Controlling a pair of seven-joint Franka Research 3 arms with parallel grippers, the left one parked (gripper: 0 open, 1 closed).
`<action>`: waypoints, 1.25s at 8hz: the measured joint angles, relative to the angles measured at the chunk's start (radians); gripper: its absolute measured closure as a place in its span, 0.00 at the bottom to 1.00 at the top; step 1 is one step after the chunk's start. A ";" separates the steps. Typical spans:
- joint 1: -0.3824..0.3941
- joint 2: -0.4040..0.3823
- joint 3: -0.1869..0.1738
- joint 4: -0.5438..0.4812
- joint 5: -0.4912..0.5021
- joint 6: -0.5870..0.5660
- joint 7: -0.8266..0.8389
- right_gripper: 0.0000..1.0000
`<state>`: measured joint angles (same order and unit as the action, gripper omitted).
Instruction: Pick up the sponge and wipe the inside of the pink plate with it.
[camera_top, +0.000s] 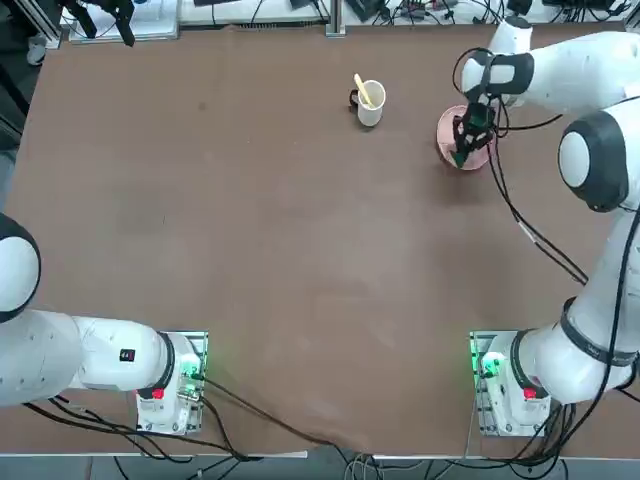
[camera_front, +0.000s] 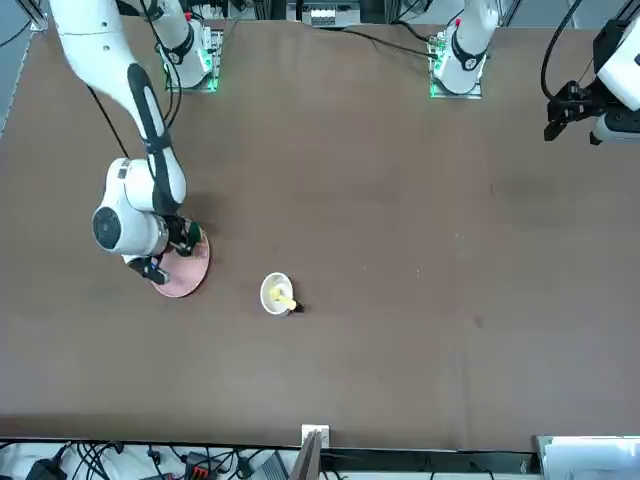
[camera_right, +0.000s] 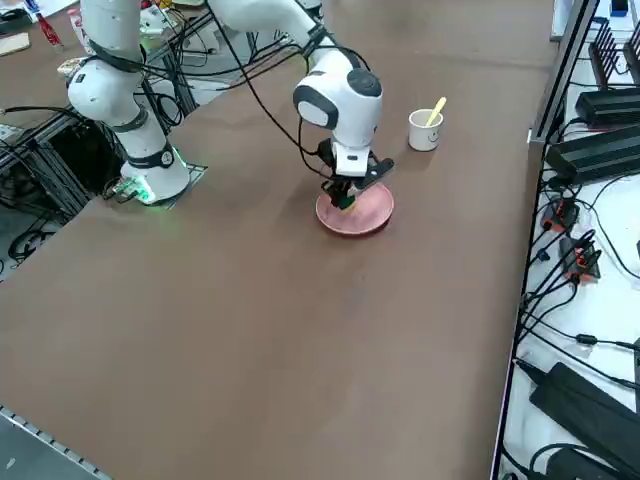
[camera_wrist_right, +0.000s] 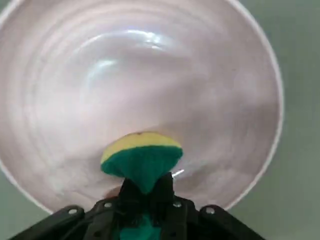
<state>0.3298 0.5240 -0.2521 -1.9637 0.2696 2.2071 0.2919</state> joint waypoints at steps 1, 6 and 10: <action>0.000 0.000 -0.021 -0.004 0.000 -0.006 -0.036 0.90; -0.004 0.010 -0.083 -0.001 -0.005 0.022 -0.141 0.90; -0.002 0.093 -0.089 0.138 -0.007 0.044 -0.142 0.90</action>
<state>0.3275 0.6171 -0.3409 -1.8255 0.2630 2.2515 0.1494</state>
